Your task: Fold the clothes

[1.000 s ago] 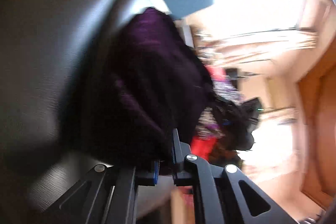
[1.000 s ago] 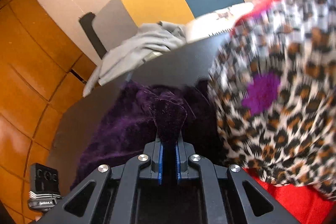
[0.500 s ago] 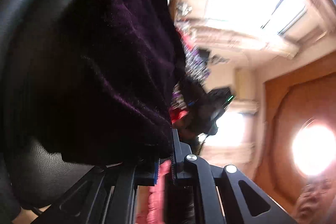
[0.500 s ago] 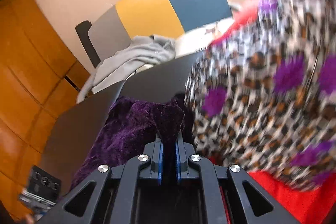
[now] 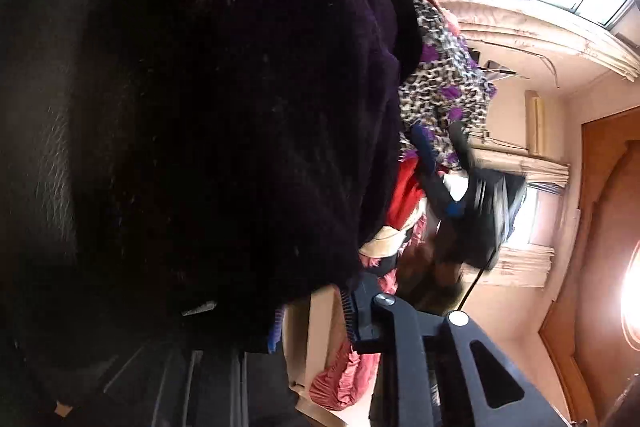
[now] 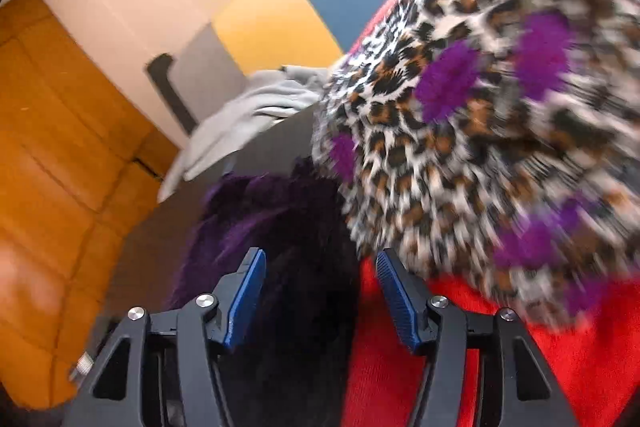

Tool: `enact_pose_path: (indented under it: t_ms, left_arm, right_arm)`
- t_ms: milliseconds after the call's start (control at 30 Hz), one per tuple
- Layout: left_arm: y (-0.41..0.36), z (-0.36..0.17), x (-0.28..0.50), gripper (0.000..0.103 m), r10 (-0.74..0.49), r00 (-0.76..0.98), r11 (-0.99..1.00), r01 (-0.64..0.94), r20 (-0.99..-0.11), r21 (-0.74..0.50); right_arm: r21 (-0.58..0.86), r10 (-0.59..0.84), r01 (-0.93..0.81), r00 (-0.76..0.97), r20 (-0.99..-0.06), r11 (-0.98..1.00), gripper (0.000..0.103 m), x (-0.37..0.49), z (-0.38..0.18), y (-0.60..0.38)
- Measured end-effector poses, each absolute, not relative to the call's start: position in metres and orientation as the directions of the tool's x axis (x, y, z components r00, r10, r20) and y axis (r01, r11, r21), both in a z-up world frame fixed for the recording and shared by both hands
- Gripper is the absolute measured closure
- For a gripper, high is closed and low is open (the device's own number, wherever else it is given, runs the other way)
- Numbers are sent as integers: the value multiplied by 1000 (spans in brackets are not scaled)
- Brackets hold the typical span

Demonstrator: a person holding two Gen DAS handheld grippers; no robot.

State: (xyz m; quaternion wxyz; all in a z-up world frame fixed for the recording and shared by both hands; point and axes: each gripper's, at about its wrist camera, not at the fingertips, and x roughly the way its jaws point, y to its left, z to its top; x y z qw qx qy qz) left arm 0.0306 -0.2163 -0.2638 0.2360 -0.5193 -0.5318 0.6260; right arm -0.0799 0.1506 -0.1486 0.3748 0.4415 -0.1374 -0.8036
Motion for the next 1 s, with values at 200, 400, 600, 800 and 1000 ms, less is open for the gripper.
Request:
enact_pose_path:
  t_ms: [200,400,600,800,1000]
  left_arm:
    - [-255,-227,58,78,812,-436,-357,153,-387,-921]
    - [-304,-200,88,78,672,-572,-485,141,-470,-863]
    - [-284,-211,91,77,598,-573,-610,129,-561,-782]
    - [-218,-202,83,71,558,-469,-798,-77,-685,-598]
    - [-182,-180,56,67,570,-516,-811,-225,-639,-541]
  right_arm:
    - [515,-700,559,-176,-692,-650,42,-19,-164,147]
    - [438,-629,548,-224,-744,-712,65,-19,-170,138]
    - [356,-554,532,-274,-786,-768,86,-21,-175,129]
    - [357,-530,497,-266,-805,-791,86,-19,-193,128]
    - [373,-547,499,-262,-795,-782,86,-15,-201,130]
